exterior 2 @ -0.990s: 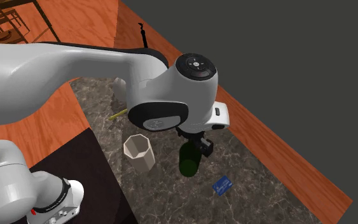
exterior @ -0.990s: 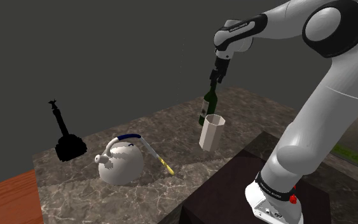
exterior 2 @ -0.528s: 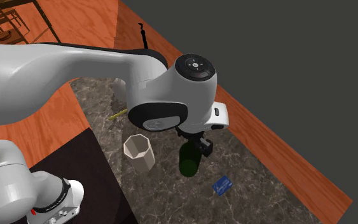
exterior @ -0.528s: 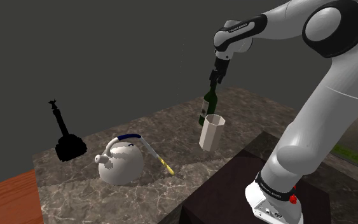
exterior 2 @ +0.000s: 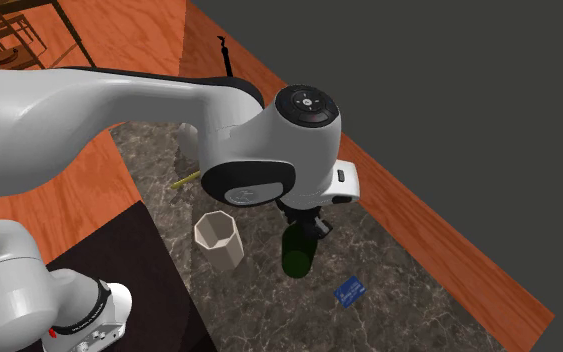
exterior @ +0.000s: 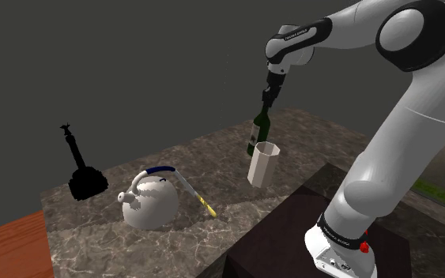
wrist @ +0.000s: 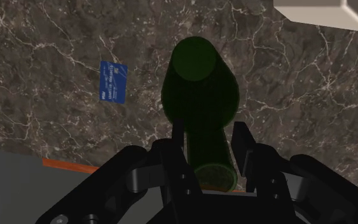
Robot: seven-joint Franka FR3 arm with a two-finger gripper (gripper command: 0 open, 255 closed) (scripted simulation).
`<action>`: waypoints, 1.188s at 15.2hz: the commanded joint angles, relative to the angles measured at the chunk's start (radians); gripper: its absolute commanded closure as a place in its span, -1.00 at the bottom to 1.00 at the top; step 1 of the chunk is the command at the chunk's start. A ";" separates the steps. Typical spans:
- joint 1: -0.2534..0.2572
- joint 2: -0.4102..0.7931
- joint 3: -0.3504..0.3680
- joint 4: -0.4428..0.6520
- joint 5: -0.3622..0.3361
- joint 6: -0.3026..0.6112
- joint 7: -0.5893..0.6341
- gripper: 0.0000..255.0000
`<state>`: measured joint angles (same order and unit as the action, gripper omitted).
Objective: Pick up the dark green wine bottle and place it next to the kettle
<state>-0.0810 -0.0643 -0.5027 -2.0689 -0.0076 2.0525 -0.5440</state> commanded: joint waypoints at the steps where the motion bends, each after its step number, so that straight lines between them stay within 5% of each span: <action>1: 0.000 0.000 0.000 0.000 0.000 0.000 0.000 1.00; 18: 0.004 -0.037 0.009 0.180 -0.017 -0.212 0.017 1.00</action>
<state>-0.0773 -0.1018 -0.4936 -1.9045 -0.0256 1.8548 -0.5270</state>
